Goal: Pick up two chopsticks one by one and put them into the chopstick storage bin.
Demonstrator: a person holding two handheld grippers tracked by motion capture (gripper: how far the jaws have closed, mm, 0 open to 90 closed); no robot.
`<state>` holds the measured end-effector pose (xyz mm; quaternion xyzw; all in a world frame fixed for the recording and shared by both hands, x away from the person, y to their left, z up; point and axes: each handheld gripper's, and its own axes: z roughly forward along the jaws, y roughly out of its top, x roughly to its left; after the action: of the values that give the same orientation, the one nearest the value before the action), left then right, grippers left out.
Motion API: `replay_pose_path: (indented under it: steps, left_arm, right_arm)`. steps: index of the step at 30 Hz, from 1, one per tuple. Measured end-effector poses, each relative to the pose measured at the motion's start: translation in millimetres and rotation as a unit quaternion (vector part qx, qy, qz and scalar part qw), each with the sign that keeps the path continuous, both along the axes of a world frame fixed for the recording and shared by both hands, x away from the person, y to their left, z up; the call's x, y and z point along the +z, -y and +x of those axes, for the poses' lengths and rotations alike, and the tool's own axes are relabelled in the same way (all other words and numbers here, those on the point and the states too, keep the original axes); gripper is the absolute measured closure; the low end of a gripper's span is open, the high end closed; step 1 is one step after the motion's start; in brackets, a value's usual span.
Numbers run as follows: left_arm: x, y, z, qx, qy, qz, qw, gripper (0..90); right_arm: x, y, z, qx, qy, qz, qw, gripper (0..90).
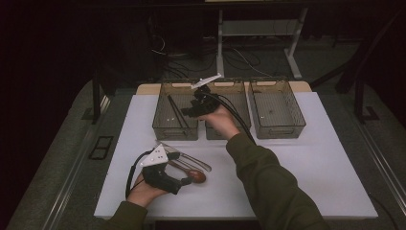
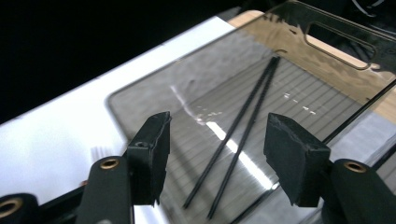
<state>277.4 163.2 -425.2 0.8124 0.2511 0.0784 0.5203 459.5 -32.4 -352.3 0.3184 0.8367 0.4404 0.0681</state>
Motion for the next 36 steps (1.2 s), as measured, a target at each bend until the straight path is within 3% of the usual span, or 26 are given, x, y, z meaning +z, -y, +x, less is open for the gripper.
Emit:
replay_pose_path:
  steps: [11, 18, 24, 36]
  left_arm:
    - [0.3, -1.6, -0.7, 0.004, -0.002, -0.003, 1.0, 0.0]
    - [1.6, -3.1, -0.1, 0.006, 0.002, -0.006, 1.0, 0.0]
    - [0.5, -2.7, 0.5, 0.006, 0.0, -0.006, 1.0, 0.0]
    - [1.9, -2.1, -1.4, 0.014, 0.003, -0.003, 0.9999, 0.0]
  right_arm:
    - [13.7, 53.5, -35.3, 0.022, 0.022, 0.046, 0.9985, 37.3]
    - [14.4, 89.5, -64.1, 0.034, 0.03, 0.051, 0.9977, 32.6]
    - [6.0, 118.9, -87.6, 0.05, 0.02, 0.048, 0.9974, 28.6]
    - [-23.1, 172.1, -131.9, 0.03, 0.032, 0.059, 0.9973, 23.6]
